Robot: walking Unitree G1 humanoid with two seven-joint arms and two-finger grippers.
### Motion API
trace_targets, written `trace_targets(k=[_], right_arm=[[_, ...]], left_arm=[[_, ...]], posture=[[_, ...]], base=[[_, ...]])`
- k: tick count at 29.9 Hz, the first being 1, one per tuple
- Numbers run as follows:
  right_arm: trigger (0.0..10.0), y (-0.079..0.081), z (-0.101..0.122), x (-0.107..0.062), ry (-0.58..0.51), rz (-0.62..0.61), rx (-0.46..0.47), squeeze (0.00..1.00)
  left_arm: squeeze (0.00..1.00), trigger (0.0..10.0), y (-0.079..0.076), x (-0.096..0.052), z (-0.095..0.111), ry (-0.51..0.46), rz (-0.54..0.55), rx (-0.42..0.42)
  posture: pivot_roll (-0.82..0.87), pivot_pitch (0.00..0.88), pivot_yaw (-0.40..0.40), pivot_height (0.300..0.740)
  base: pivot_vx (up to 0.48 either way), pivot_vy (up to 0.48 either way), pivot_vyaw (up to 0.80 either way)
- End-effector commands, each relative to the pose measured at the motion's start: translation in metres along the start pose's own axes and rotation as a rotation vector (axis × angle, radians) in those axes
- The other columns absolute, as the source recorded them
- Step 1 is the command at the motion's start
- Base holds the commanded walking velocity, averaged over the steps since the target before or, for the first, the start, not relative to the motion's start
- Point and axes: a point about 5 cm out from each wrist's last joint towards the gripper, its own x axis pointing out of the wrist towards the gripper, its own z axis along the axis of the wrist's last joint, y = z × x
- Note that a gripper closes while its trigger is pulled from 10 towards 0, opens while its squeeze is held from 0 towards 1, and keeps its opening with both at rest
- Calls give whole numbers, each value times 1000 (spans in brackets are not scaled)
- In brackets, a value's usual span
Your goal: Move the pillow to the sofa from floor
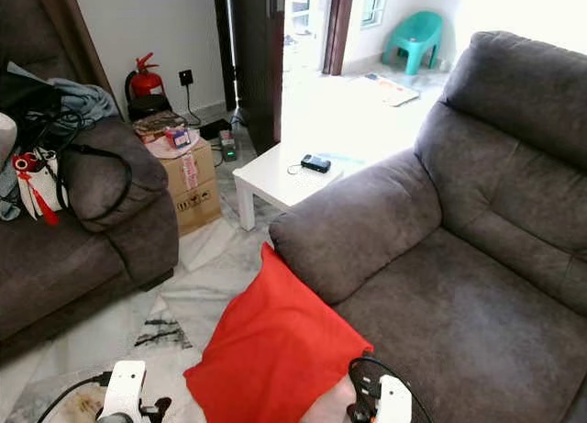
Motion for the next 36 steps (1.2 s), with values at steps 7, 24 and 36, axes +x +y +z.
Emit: trace_targets(k=[7, 24, 36], right_arm=[[10000, -2, 1, 0, 1, -6, 12, 0], [10000, -2, 1, 0, 1, -8, 14, 0], [10000, -2, 1, 0, 1, -7, 15, 0]], left_arm=[[0, 10000, 0, 0, 0, -1, 5, -4], [0, 10000, -1, 0, 0, -1, 1, -6], [0, 10000, -1, 0, 0, -1, 0, -6]], posture=[[42, 0, -49, 740], [43, 0, -51, 740], [44, 0, -50, 740]], base=[[261, 0, 0], [265, 0, 0], [272, 0, 0]])
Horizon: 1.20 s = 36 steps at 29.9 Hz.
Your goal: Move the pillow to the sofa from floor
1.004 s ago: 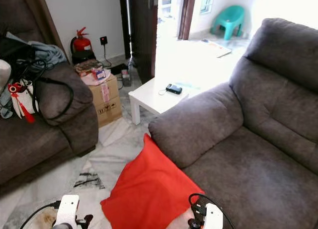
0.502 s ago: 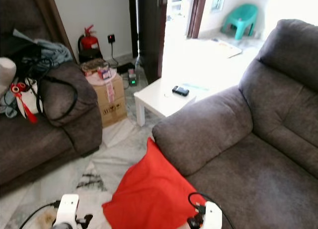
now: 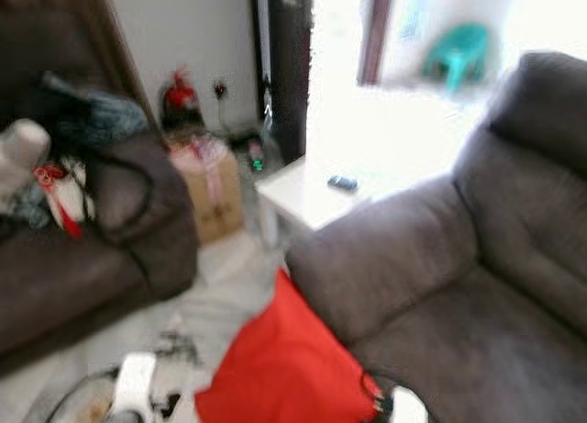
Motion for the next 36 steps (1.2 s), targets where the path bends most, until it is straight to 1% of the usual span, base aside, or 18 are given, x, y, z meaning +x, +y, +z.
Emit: trace_targets(k=[1, 10, 18, 21, 23, 24, 25, 26, 27, 28, 30, 32, 33, 34, 35, 36], right_arm=[[10000, 7, 5, 3, -20, 18, 4, 0], [10000, 7, 5, 3, -20, 17, 5, 0], [10000, 7, 7, 2, -38, 19, 7, 0], [10000, 8, 8, 2, -53, 22, 22, 0], [10000, 9, 10, 2, -85, 37, 32, 0], [10000, 9, 10, 2, -85, 37, 32, 0], [10000, 9, 12, 2, -111, 45, 44, 0], [10000, 9, 12, 2, -111, 45, 44, 0], [10000, 9, 13, 1, -128, 47, 56, 0], [10000, 9, 13, 1, -141, 46, 66, 0], [10000, 9, 14, 1, -154, 45, 78, 0], [10000, 9, 14, 1, -156, 45, 80, 0], [10000, 8, 15, 1, -174, 38, 95, 0], [10000, 8, 15, 1, -174, 38, 95, 0], [10000, 8, 20, -1, -254, 32, 144, 0], [10000, 8, 22, -2, -283, 32, 153, 0]], left_arm=[[0, 10000, 3, -1, -3, 10, 11, -7], [0, 10000, 2, -1, -4, 13, 9, -2], [0, 10000, 2, -1, -5, 19, 14, 11], [0, 10000, 3, -1, -2, 8, 15, 26], [0, 10000, 5, 1, 12, -60, 29, 37], [0, 10000, 5, 1, 12, -60, 29, 37], [0, 10000, 6, 2, 28, -137, 32, 50], [0, 10000, 6, 2, 28, -137, 32, 50], [0, 10000, 6, 3, 41, -199, 29, 65], [0, 10000, 7, 2, 49, -238, 37, 66], [0, 10000, 9, 2, 56, -276, 46, 64], [0, 10000, 10, 2, 58, -282, 48, 63], [0, 10000, 12, 0, 67, -337, 61, 77], [0, 10000, 12, 0, 67, -337, 61, 77], [0, 10000, 16, -9, 95, -523, 105, 112], [0, 10000, 18, -13, 105, -590, 122, 130]], posture=[[44, 0, -50, 740], [44, 0, -50, 740], [45, 0, -50, 740], [43, 0, -50, 740], [43, 0, -50, 740], [43, 0, -50, 740], [45, 0, -51, 740], [45, 0, -51, 740], [49, 0, -52, 740], [51, 0, -51, 740], [51, 0, -51, 740], [51, 0, -51, 740], [51, 0, -50, 740], [51, 0, -50, 740], [52, 0, -45, 740], [50, 0, -45, 740]], base=[[277, 0, 0], [277, 0, 0], [0, 0, 0], [0, 0, 0], [0, 0, 0], [0, 0, 0], [0, 0, 0], [0, 0, 0], [0, 0, 0], [0, 0, 0], [0, 0, 0], [0, 0, 0], [0, 0, 0], [0, 0, 0], [0, 0, 0], [0, 0, 0]])
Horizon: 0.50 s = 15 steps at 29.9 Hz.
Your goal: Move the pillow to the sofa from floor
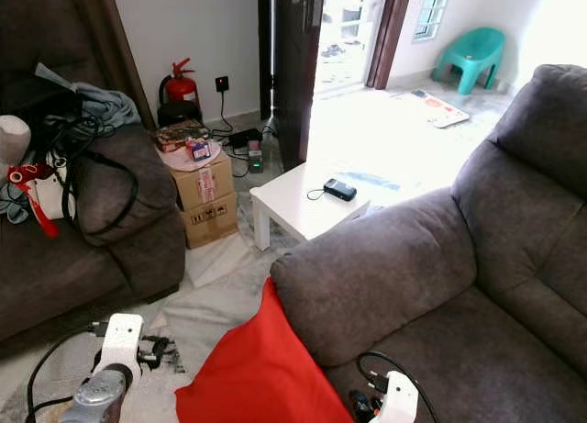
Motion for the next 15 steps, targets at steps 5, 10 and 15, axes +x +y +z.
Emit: trace_targets(k=[5, 10, 15], right_arm=[[10000, 16, 47, 7, -265, 69, -83, 0], [10000, 54, 126, -3, -659, 188, -212, 0], [10000, 63, 150, -13, -779, 206, -219, 0]], left_arm=[[0, 10000, 10, 1, 48, -282, 79, 27], [0, 10000, 16, -6, 90, -482, 121, 9], [0, 10000, 14, -8, 115, -578, 107, 14]], posture=[[52, 0, -46, 740], [60, 0, -47, 740], [63, 0, -45, 740]], base=[[0, 0, 0], [0, 0, 0], [0, 0, 0]])
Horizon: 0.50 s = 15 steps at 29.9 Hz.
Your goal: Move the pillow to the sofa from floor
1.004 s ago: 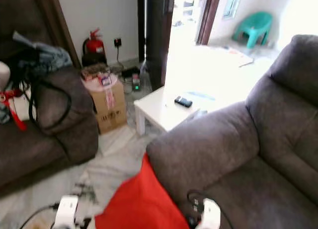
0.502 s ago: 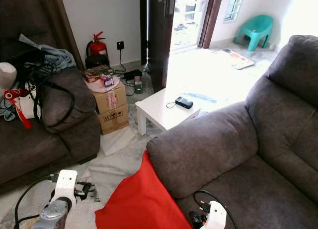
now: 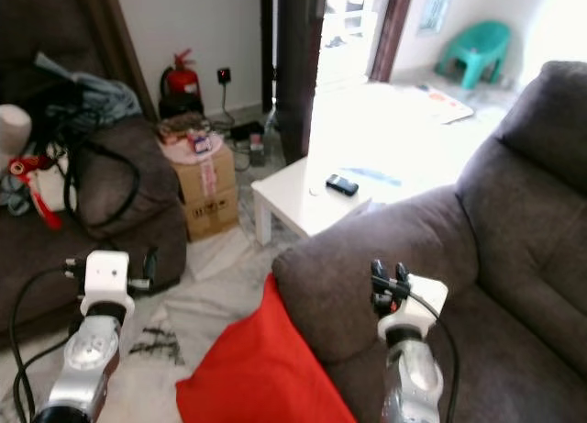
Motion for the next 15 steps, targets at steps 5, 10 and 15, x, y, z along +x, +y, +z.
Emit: trace_targets(k=[5, 10, 15], right_arm=[[10000, 3, 16, 6, -76, -2, -2, 0], [10000, 18, 17, -2, -65, 77, -38, 0], [10000, 20, 19, -4, -57, 78, -41, 0]], left_arm=[[0, 10000, -8, 10, 25, -99, -35, 0], [0, 10000, -7, 7, 40, -150, -46, 28], [0, 10000, -8, 1, 36, -121, -31, 24]], posture=[[61, 0, -46, 740], [60, 0, -52, 740], [56, 0, -56, 740]], base=[[0, 0, 0], [0, 0, 0], [0, 0, 0]])
